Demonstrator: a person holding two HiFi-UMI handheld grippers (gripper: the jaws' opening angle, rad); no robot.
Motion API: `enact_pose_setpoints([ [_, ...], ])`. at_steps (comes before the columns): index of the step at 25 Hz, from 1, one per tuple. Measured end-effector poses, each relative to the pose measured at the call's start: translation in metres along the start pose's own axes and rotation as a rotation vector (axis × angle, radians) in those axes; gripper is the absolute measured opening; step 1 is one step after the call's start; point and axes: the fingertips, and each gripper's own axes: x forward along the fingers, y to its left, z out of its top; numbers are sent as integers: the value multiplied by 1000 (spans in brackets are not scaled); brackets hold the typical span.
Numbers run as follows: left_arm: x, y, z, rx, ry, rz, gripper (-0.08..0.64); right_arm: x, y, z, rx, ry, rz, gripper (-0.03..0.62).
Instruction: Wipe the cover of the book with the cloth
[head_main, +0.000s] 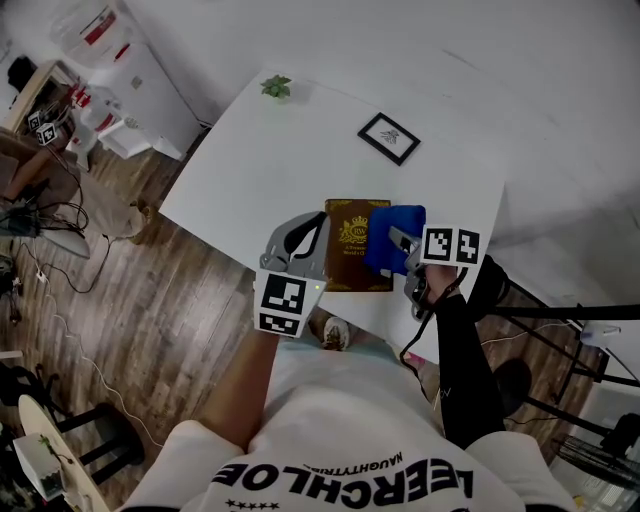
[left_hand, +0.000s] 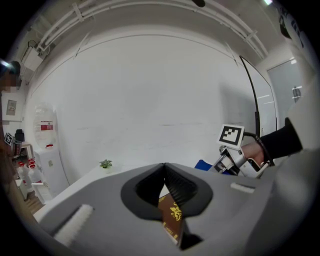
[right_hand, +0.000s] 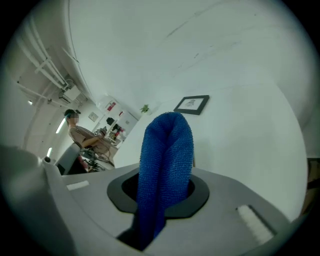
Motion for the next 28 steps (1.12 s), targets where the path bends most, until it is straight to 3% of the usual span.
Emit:
enact_pose_setpoints([
  [5, -10, 8, -5, -11, 6, 39, 57, 30, 70, -4, 46, 44, 236, 61],
  [8, -18, 17, -9, -17, 14, 62, 57, 61, 86, -25, 64, 101, 285, 61],
  [12, -27, 24, -10, -19, 14, 87, 57, 91, 59, -54, 64, 173, 151, 61],
  [18, -30, 30, -10, -15, 6, 90, 57, 74, 29, -47, -16, 161, 31, 61],
  [28, -15, 15, -3, 1, -7, 23, 57, 22, -45, -27, -54, 84, -193, 63],
])
